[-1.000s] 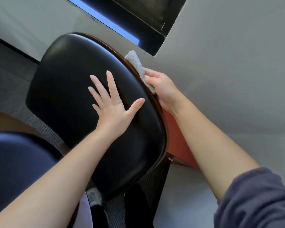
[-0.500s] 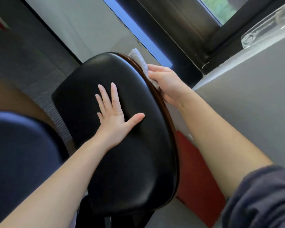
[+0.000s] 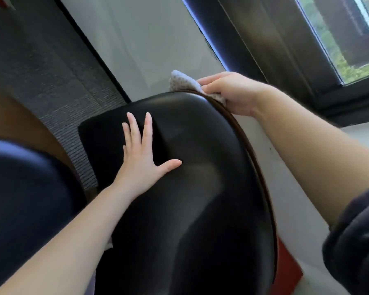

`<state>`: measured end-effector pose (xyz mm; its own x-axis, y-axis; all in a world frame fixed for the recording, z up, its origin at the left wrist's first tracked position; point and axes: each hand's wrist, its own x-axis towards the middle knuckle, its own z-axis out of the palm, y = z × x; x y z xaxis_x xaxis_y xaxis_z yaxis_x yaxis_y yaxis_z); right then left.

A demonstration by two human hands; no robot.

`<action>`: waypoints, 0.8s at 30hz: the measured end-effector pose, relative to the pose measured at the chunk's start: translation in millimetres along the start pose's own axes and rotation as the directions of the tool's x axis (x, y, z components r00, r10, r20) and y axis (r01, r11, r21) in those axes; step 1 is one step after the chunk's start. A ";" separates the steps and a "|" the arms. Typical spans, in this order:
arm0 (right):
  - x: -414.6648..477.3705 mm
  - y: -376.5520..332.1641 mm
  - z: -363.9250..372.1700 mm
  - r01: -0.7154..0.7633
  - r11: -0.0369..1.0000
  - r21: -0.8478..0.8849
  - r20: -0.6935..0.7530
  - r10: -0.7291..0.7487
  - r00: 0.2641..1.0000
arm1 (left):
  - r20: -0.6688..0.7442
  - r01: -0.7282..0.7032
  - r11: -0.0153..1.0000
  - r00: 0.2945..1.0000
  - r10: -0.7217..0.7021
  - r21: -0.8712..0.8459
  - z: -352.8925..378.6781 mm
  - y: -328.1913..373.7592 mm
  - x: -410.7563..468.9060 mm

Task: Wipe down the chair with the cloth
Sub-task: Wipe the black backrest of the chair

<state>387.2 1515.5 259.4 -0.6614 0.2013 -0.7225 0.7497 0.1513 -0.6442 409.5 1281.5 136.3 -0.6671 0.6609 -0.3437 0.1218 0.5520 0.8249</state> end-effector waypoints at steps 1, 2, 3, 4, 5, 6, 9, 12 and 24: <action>7.6 -8.1 2.7 -0.026 0.998 -0.055 0.025 0.027 0.999 | 0.002 0.011 1.000 1.000 -0.011 -0.006 -3.4 -6.5 4.0; 17.9 -16.5 7.9 -0.058 0.993 -0.106 0.049 0.063 0.997 | 0.002 0.022 1.000 1.000 -0.022 -0.018 -8.1 -14.5 7.9; 27.6 -24.1 13.3 -0.093 0.983 -0.161 0.069 0.105 0.992 | 0.001 0.029 0.999 1.000 -0.029 -0.022 -12.1 -20.6 10.8; 36.6 -31.4 19.1 -0.124 0.968 -0.217 0.082 0.145 0.986 | 0.000 0.036 0.999 0.999 -0.036 -0.025 -14.4 -26.0 13.2; 45.6 -38.0 24.9 -0.151 0.948 -0.279 0.081 0.180 0.980 | -0.003 0.039 0.999 0.999 -0.039 -0.027 -16.0 -31.4 15.7; 54.9 -42.8 30.6 -0.174 0.925 -0.337 0.071 0.209 0.975 | -0.005 0.037 0.999 0.999 -0.038 -0.030 -17.7 -36.0 17.5; 79.8 -51.4 50.3 -0.213 0.855 -0.473 0.051 0.268 0.962 | -0.010 0.034 0.999 0.999 -0.035 -0.040 -22.2 -51.3 20.2; 100.8 -54.8 65.0 -0.244 0.805 -0.541 0.059 0.326 0.944 | -0.009 0.066 0.996 0.998 -0.067 -0.057 -26.9 -64.3 22.4; 186.2 -55.5 140.7 -0.365 0.695 -0.620 0.047 0.498 0.866 | -0.033 0.180 0.974 0.982 -0.186 -0.135 -23.0 -120.6 26.5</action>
<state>219.6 1408.4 125.3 -0.2005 0.2038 -0.9583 0.7751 0.6313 -0.0279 360.2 1220.8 38.0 -0.7019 0.5298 -0.4760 -0.1001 0.5883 0.8024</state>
